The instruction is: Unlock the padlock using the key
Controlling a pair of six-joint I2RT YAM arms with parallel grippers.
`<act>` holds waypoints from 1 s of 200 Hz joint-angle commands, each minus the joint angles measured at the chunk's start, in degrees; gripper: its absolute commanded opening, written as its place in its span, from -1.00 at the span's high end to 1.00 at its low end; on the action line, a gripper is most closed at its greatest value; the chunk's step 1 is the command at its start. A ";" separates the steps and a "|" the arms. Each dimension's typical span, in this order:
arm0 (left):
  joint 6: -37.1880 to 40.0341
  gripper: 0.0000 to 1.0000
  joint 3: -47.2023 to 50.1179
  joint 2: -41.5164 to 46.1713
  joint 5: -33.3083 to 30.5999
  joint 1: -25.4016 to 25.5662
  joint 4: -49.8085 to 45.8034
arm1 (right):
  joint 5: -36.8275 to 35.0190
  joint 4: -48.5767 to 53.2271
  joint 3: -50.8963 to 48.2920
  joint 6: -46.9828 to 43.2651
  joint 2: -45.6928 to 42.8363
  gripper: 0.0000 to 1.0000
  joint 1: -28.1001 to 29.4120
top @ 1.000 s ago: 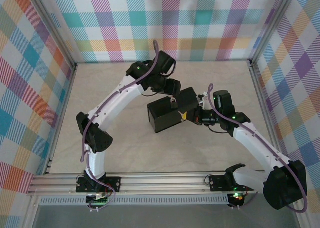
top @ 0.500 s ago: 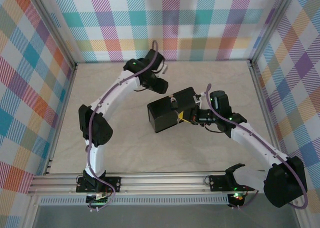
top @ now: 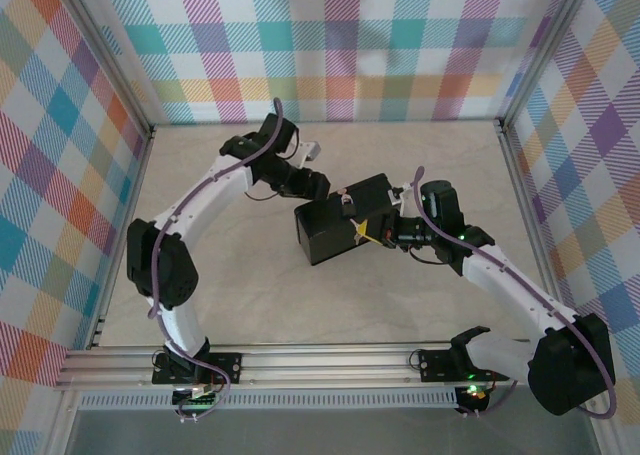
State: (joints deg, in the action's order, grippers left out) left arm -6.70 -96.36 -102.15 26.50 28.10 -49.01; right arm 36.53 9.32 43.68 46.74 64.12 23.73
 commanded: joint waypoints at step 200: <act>23.54 -0.26 -7.80 2.29 -6.48 7.02 -1.39 | 3.50 1.21 -4.96 1.16 -5.97 0.95 -6.27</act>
State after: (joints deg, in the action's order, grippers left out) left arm 3.55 -100.88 -98.39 16.29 34.11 -50.41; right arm 37.91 11.64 38.98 46.78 59.79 18.02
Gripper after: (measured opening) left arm 0.625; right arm 0.064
